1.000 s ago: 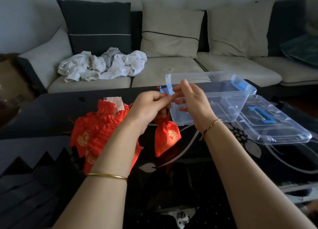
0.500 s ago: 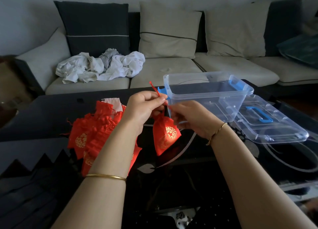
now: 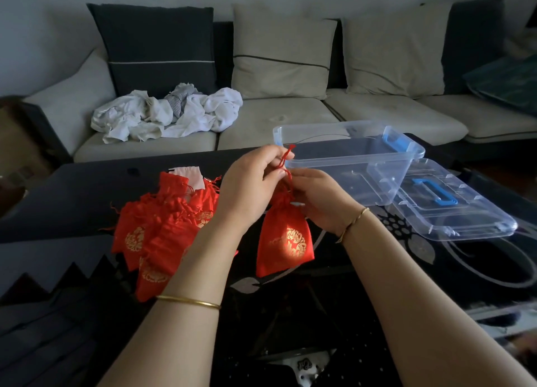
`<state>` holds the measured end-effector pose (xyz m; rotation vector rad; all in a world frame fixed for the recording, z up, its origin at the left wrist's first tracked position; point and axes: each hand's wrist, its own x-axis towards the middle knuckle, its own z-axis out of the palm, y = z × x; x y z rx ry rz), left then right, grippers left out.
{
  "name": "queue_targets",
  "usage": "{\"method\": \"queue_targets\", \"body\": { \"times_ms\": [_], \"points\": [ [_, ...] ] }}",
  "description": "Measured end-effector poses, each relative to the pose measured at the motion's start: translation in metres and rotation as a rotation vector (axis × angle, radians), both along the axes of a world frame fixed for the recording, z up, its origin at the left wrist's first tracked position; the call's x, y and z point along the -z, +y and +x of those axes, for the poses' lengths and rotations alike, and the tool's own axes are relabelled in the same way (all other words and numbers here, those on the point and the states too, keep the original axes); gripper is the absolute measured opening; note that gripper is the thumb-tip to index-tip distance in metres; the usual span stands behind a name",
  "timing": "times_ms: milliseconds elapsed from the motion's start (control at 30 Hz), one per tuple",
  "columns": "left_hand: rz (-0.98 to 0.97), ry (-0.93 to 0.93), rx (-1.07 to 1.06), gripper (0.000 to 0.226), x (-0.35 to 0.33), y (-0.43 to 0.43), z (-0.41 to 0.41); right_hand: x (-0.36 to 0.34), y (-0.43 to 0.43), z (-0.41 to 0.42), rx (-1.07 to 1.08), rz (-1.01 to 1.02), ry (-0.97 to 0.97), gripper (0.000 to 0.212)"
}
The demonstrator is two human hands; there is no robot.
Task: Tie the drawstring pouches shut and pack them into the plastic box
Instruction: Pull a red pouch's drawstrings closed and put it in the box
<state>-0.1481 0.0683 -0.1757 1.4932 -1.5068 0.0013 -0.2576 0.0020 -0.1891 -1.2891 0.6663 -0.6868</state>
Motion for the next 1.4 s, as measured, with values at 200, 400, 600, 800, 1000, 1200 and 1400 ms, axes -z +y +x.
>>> {"method": "queue_targets", "body": {
  "times_ms": [200, 400, 600, 800, 1000, 1200, 1400],
  "points": [
    [-0.118, -0.078, -0.08, 0.03, -0.001, 0.0, -0.001, -0.001, -0.006, -0.009, -0.196, 0.135, -0.015, 0.02],
    [-0.05, 0.201, -0.04, 0.018, -0.001, 0.0, 0.003, -0.002, -0.004, -0.008, 0.017, -0.199, 0.077, 0.018],
    [0.198, 0.516, -0.007, 0.012, 0.005, 0.0, 0.01, 0.001, -0.006, -0.011, 0.288, -0.558, 0.34, 0.02],
    [0.324, 0.431, -0.225, 0.025, 0.009, 0.001, 0.016, 0.008, -0.013, -0.015, 0.235, 0.174, -0.069, 0.025],
    [0.331, 0.822, -0.193, 0.031, 0.005, -0.008, 0.01, 0.019, -0.015, -0.011, 0.091, 0.675, -0.518, 0.032],
    [0.044, 1.254, 0.131, 0.035, 0.004, -0.012, 0.007, 0.024, -0.014, -0.004, 0.142, 0.747, -0.518, 0.03],
    [0.147, 1.19, -0.015, 0.034, 0.012, -0.013, 0.011, 0.021, -0.017, -0.006, 0.312, 0.624, -0.386, 0.027]
  ]
}}
